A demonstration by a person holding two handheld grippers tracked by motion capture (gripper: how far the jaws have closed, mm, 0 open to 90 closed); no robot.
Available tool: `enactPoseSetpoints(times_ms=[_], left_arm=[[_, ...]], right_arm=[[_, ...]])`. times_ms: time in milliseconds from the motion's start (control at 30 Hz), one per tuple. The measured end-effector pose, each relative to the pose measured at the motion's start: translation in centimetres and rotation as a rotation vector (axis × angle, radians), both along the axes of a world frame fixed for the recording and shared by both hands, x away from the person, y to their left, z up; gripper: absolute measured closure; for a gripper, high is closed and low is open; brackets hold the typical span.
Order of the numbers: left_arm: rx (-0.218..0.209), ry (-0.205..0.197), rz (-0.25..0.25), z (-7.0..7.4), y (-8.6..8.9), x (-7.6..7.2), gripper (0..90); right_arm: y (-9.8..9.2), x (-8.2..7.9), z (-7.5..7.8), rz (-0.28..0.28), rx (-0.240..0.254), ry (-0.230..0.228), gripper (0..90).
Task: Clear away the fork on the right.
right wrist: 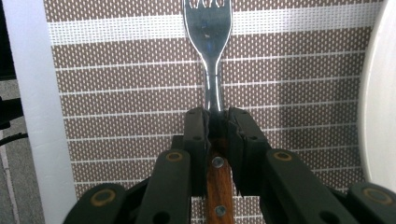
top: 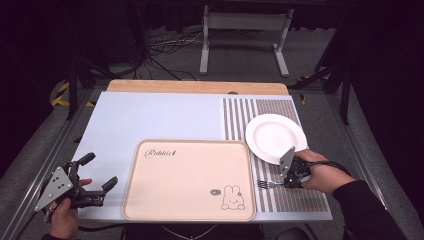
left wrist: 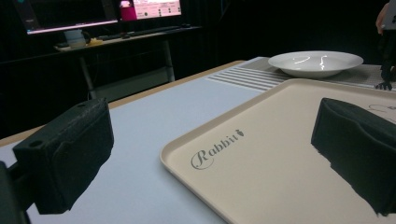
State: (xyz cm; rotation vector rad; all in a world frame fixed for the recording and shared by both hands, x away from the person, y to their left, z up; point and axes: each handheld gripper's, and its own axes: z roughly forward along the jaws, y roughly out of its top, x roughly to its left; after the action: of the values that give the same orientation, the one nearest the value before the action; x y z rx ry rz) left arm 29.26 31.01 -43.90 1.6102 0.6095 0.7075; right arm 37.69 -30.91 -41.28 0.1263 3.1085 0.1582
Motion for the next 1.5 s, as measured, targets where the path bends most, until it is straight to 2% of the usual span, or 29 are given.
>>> enactPoseSetpoints(times_ms=[167,400,733,933,967,1333,1500], left_arm=[[-0.002,0.0,-0.001,0.0,0.0,0.0,0.0],[-0.003,0.004,-0.001,0.0,0.0,0.1,0.0],[-0.003,0.003,-0.002,0.0,0.0,0.1,0.0],[-0.002,0.004,-0.002,0.0,0.0,0.1,0.0],[-0.005,0.003,-0.001,0.0,0.0,0.1,0.0],[-0.001,0.003,-0.002,0.0,0.0,0.1,0.0],[-0.002,0.001,0.0,0.0,0.1,0.1,0.0]], right_arm=[[-0.1,0.0,-0.1,0.009,0.016,-0.008,78.6],[0.0,-0.2,0.2,0.007,0.002,-0.009,78.9],[0.3,-0.6,3.4,-0.008,0.047,-0.068,78.9],[0.9,-0.4,4.8,0.001,0.071,-0.1,78.9],[1.2,-0.3,5.2,0.018,0.082,-0.111,78.9],[2.8,0.0,6.7,0.004,0.122,-0.159,78.9],[4.0,0.3,7.1,0.021,0.129,-0.164,78.9]])
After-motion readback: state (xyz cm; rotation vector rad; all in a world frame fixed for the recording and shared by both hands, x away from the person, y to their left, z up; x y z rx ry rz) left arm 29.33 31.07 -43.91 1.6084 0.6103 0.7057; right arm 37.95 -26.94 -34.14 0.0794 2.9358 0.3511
